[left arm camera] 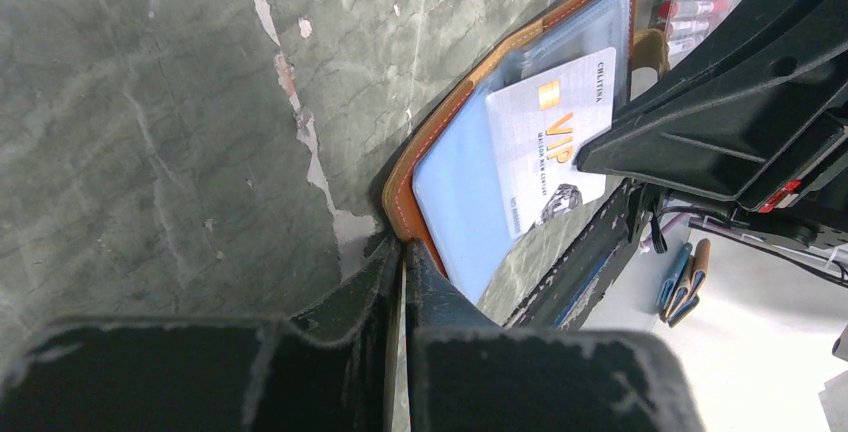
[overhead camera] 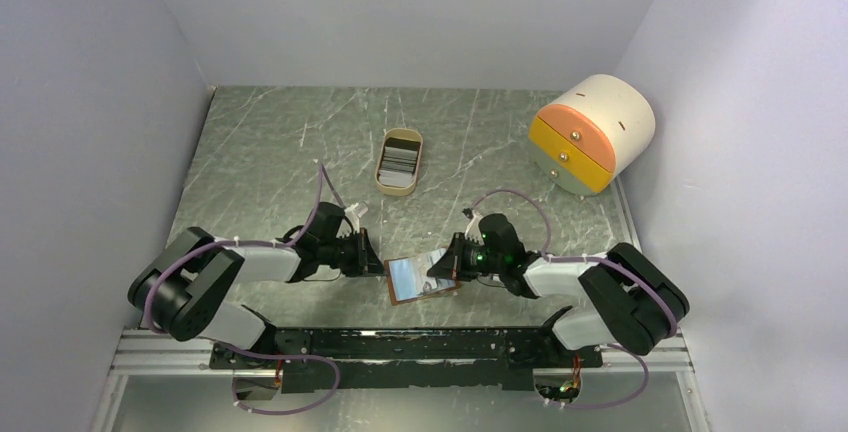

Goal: Put the credit cards into the card holder
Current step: Insert the credit card into the card holder.

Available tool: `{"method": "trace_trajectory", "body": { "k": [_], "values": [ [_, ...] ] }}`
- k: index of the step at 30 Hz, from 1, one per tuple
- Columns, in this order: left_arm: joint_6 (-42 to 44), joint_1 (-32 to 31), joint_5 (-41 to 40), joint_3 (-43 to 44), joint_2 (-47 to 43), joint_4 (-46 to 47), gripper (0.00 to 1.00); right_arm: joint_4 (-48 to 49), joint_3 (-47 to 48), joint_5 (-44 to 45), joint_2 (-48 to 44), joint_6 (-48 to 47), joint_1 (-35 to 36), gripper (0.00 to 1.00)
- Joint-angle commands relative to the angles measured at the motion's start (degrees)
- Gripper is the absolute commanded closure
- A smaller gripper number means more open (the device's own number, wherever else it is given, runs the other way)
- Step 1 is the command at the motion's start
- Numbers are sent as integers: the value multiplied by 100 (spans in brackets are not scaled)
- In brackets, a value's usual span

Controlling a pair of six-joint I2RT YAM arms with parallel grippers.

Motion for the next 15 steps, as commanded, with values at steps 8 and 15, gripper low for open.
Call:
{"method": "trace_trajectory", "body": {
  "k": [8, 15],
  "values": [
    [35, 45, 145, 149, 178, 306, 91, -373, 187, -92, 227, -131, -15, 89],
    [-33, 51, 213, 94, 128, 385, 91, -1457, 543, 545, -99, -426, -8, 76]
  ]
}}
